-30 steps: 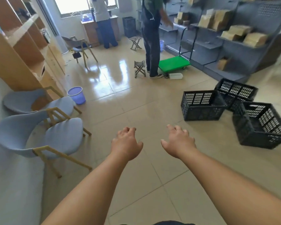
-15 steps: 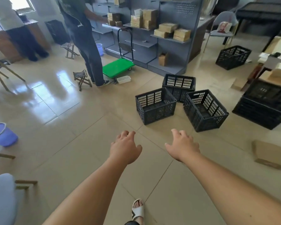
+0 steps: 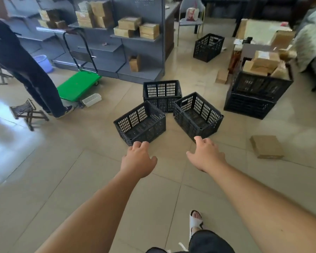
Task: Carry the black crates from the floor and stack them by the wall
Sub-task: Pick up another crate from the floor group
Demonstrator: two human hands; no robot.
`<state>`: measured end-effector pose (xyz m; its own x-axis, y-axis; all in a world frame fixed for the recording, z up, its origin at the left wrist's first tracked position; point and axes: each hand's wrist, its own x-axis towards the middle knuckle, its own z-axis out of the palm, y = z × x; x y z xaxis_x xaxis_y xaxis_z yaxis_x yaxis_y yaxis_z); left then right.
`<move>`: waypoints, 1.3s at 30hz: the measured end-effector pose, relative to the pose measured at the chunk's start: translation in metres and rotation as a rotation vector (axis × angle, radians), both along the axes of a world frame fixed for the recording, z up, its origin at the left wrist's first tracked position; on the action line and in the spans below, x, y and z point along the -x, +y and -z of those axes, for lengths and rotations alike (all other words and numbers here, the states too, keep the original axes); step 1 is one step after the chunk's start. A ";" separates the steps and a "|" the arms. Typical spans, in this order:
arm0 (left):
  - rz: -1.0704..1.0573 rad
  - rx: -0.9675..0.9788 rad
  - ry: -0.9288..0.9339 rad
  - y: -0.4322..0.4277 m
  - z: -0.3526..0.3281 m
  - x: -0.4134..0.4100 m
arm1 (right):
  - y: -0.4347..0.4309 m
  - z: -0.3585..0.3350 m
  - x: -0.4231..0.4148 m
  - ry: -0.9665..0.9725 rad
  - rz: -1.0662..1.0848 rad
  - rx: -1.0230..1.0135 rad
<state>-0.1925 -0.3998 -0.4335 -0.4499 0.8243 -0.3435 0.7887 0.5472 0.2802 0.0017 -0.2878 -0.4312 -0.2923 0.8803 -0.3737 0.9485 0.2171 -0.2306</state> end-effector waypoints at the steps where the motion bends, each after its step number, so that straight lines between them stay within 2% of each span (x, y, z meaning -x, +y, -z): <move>1: 0.009 0.004 0.002 0.020 0.003 0.004 | 0.019 0.004 0.003 0.000 0.008 0.003; 6: -0.006 0.034 0.028 0.120 0.011 0.023 | 0.124 0.016 0.020 -0.015 0.001 -0.013; 14: -0.112 0.020 0.044 0.250 0.003 0.066 | 0.283 -0.005 0.079 -0.018 -0.127 -0.027; 27: -0.188 0.031 0.002 0.393 0.037 0.239 | 0.434 0.019 0.246 -0.093 -0.189 0.015; 34: -0.191 0.066 -0.040 0.449 0.039 0.322 | 0.488 0.028 0.335 -0.091 -0.187 0.054; 39: -0.275 0.086 -0.069 0.478 0.052 0.363 | 0.537 0.043 0.379 -0.118 -0.217 0.081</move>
